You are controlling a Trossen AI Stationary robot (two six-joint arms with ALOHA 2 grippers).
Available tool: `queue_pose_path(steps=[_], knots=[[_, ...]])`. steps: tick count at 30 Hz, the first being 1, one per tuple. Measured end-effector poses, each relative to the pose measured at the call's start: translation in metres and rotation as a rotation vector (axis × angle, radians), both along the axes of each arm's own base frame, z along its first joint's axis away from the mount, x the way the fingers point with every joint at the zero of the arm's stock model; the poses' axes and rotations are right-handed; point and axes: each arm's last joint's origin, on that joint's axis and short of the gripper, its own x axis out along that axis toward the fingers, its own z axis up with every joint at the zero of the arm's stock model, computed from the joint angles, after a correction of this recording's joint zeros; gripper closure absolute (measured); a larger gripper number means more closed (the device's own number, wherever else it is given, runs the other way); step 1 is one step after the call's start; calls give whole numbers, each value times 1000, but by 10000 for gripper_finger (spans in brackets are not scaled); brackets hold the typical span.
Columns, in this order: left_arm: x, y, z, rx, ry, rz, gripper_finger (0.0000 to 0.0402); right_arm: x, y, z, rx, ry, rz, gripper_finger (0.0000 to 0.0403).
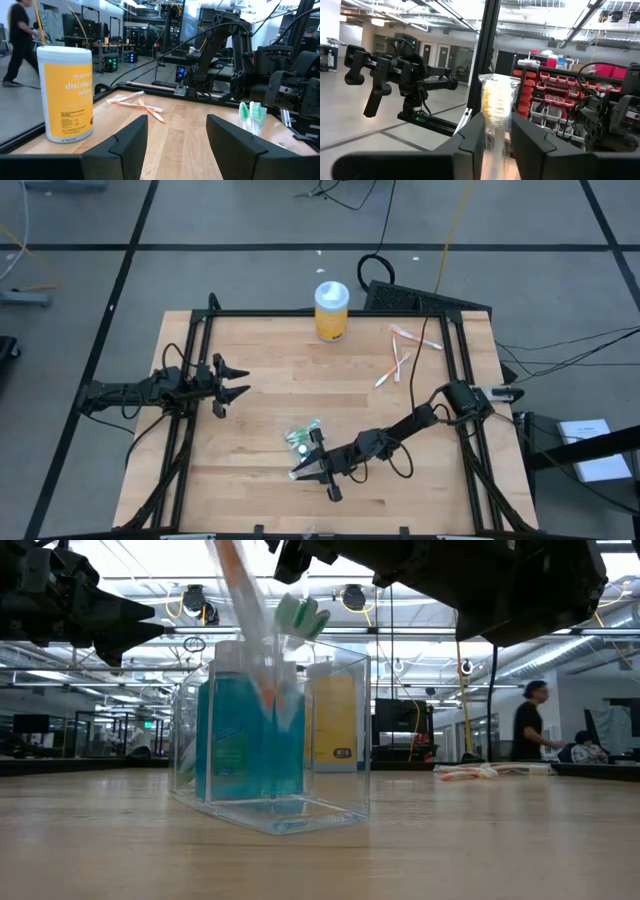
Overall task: Pick & Place toothbrushing station
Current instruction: Put the orange toothbrush into the transparent organizer
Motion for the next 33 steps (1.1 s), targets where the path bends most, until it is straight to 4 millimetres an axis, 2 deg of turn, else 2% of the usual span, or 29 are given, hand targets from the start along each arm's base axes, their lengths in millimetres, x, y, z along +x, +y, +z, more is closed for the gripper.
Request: queue_pose_path(steps=[12,21,23,27,33], knots=[[0,0,0,0,0,0,192,0,0,0,5,4,1,256],[0,0,0,0,0,0,192,0,0,0,-10,26,-8,240],[0,0,0,0,0,0,192,0,0,5,-25,55,-25,240],[0,0,0,0,0,0,192,-8,0,34,-156,190,-119,237],[0,0,0,0,0,0,192,-42,-14,73,-278,518,-312,236]])
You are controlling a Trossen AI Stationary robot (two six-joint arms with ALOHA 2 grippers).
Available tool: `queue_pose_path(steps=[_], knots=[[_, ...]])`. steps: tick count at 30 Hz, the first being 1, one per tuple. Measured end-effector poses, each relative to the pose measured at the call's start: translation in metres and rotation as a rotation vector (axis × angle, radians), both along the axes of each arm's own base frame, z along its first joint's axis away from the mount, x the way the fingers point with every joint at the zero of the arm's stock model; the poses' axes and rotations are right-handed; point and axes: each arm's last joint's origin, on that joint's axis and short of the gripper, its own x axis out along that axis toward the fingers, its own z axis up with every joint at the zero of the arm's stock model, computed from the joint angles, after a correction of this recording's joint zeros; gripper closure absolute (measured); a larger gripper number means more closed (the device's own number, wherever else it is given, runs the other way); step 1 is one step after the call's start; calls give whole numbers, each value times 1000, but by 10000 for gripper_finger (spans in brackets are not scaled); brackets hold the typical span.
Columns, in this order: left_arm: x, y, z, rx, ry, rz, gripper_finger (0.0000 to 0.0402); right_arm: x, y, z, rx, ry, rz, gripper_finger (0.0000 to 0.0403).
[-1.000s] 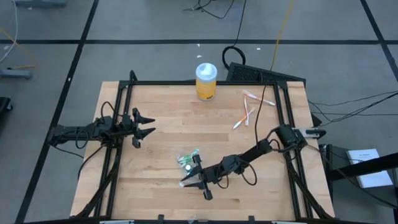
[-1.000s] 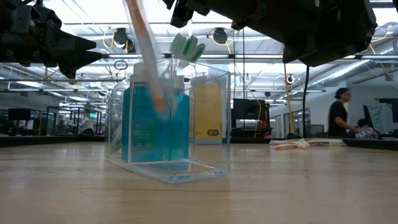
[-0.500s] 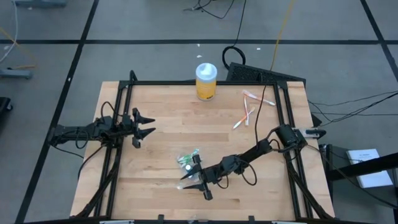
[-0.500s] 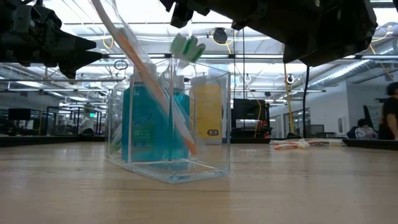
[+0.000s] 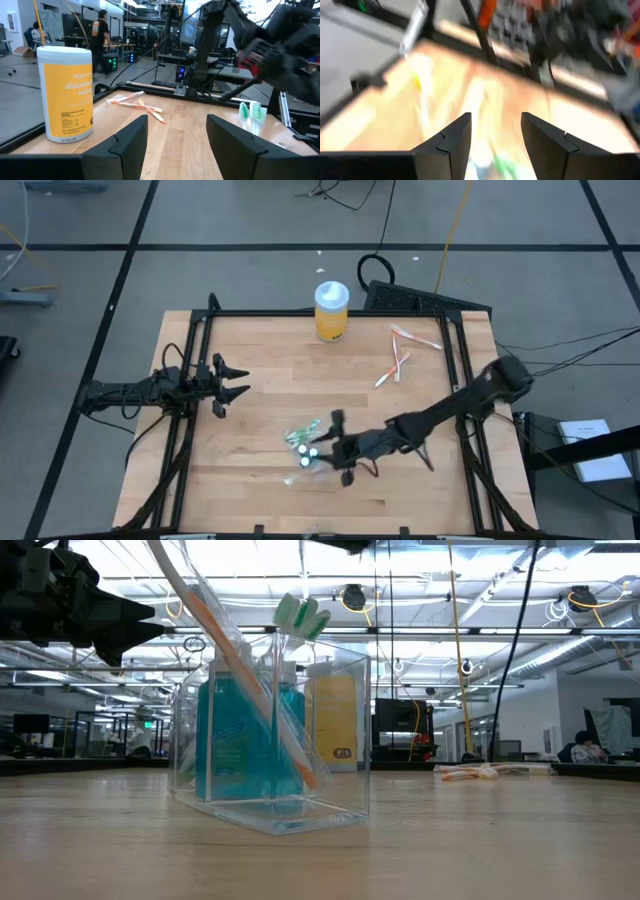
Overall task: Pick & Place toothbrushing station
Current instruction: Put the orange toothbrush into the transparent organizer
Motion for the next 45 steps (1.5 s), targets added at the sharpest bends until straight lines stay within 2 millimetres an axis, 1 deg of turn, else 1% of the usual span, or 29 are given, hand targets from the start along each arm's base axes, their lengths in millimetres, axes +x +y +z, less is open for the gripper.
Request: queue_pose_path(steps=[3,7,12,15,17,19,21,23,27,31,34,37,41,45], knots=[[0,0,0,0,0,0,192,-21,-12,12,19,125,-79,236],[0,0,0,0,0,0,192,-52,-29,12,42,190,-232,236],[0,0,0,0,0,0,192,-97,-61,9,108,133,-556,234],[0,0,0,0,0,0,192,-117,-85,3,176,107,-669,223],[0,0,0,0,0,0,192,-124,-103,-6,235,124,-714,209],[0,0,0,0,0,0,192,-127,-123,-20,280,173,-770,191],[0,0,0,0,0,-1,192,-132,-147,-34,315,243,-862,175],[0,0,0,0,0,0,192,-138,-173,-43,369,294,-1006,163],[0,0,0,0,0,0,192,-159,-220,-54,509,371,-1288,157],[0,0,0,0,0,0,192,-175,-253,-56,618,374,-1427,160],[0,0,0,0,0,0,192,-185,-269,-60,690,411,-1473,164],[0,0,0,0,0,0,192,-192,-278,-66,769,465,-1488,164],[0,0,0,0,0,0,192,-193,-285,-74,817,507,-1493,165],[0,0,0,0,0,0,192,-187,-288,-84,840,537,-1484,165]])
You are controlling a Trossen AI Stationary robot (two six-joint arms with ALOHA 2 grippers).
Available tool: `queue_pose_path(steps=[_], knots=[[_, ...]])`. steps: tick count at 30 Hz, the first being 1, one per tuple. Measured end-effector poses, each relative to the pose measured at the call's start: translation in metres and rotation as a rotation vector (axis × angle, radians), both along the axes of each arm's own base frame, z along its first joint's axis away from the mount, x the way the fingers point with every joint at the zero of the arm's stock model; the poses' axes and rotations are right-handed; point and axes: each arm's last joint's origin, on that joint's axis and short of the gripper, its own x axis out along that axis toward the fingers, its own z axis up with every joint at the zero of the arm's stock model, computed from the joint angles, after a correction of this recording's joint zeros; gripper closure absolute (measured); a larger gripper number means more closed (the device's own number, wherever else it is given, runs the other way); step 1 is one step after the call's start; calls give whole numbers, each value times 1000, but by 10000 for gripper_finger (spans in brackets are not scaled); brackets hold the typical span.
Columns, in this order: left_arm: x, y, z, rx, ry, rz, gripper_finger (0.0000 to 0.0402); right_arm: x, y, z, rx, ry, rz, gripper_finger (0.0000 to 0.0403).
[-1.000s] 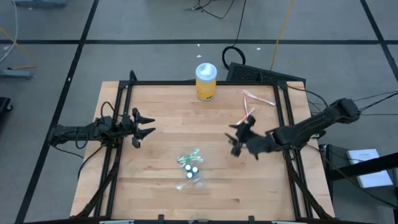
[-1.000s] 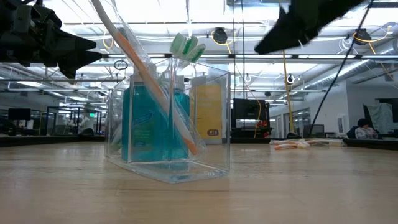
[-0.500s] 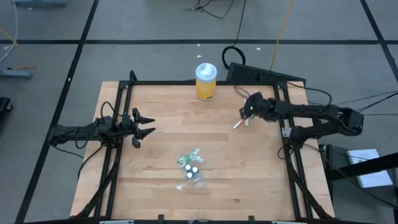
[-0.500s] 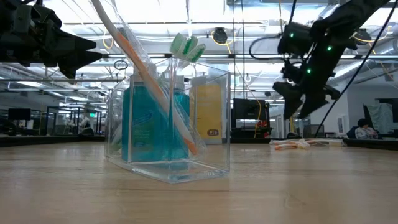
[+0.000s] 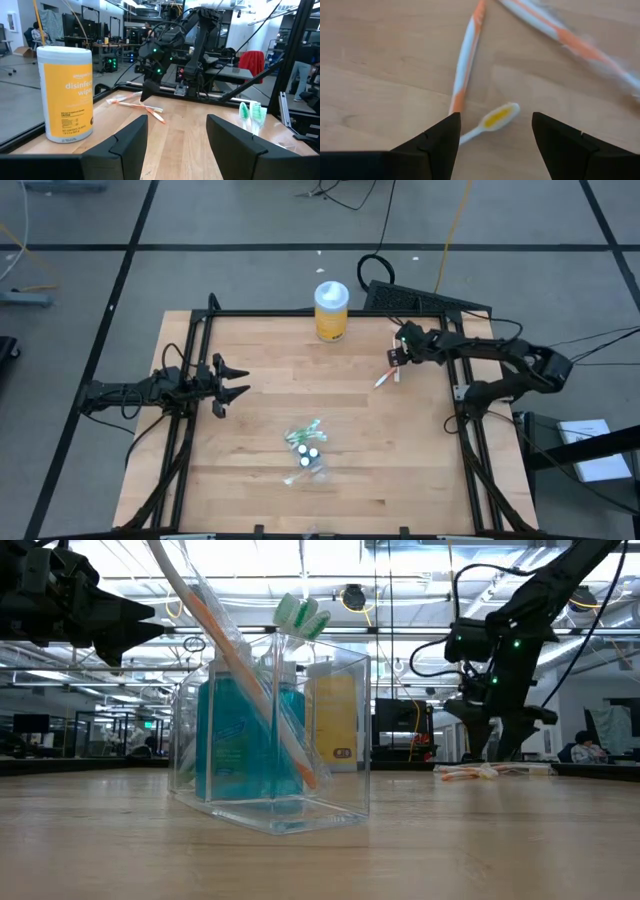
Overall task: Pick & Place toothbrushing station
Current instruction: Put the orange toothbrush into the transparent organizer
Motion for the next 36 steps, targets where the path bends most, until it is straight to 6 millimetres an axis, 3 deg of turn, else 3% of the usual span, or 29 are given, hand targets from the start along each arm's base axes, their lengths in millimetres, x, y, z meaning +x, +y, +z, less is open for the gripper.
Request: queue_pose_path(steps=[14,36], knots=[[0,0,0,0,0,0,192,10,-14,-31,58,35,-51,180],[0,0,0,0,0,0,192,14,-15,-27,17,-20,-42,274]])
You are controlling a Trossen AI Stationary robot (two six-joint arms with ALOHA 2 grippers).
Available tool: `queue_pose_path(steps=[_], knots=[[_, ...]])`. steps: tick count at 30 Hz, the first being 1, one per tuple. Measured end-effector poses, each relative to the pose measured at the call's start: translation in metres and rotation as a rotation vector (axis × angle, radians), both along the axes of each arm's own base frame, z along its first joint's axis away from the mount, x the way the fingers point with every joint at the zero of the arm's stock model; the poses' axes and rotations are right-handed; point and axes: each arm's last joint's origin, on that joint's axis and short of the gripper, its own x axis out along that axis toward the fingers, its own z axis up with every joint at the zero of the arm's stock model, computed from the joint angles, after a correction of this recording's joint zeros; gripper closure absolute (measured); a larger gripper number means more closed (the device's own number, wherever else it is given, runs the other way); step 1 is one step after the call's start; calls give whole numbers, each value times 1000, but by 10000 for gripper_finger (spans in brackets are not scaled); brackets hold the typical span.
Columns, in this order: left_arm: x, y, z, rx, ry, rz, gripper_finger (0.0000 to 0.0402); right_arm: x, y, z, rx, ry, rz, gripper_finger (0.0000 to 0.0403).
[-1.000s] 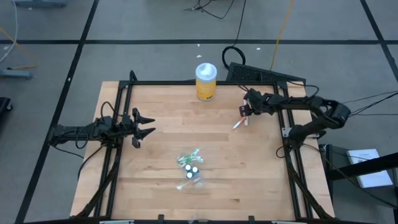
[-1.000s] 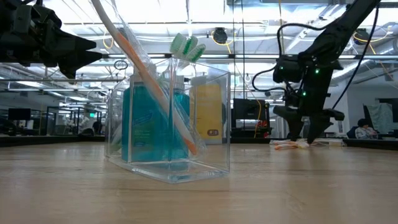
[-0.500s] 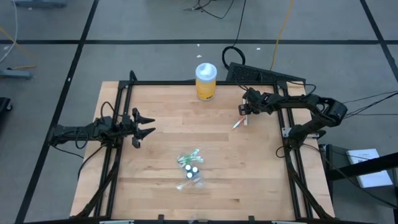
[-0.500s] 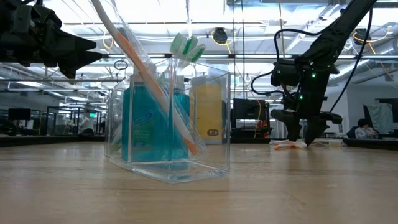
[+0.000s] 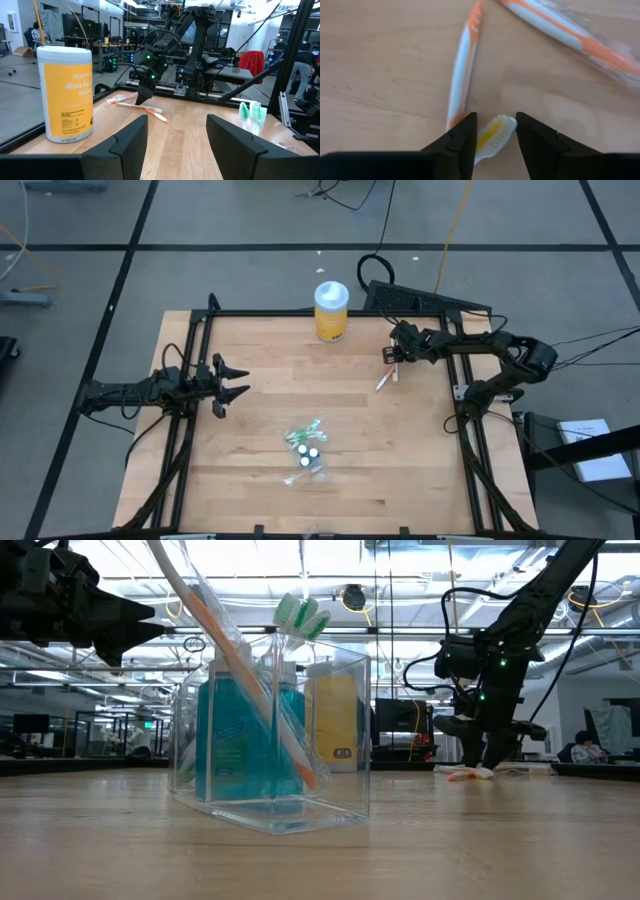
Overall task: Pick & Place toothbrushing station
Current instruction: Put the orange toothbrush into the transparent organizer
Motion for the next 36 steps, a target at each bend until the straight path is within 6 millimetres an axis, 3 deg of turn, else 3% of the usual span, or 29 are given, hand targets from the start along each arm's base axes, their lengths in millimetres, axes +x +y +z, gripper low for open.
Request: queue_pose_path(steps=[13,24,29,36], knots=[[0,0,0,0,0,0,192,8,-3,3,-44,-75,40,325],[0,0,0,0,0,0,192,7,-2,2,-49,-40,74,339],[0,0,0,0,0,0,192,4,-1,2,-43,8,109,323],[0,0,0,0,0,0,192,2,1,1,-29,46,146,268]])
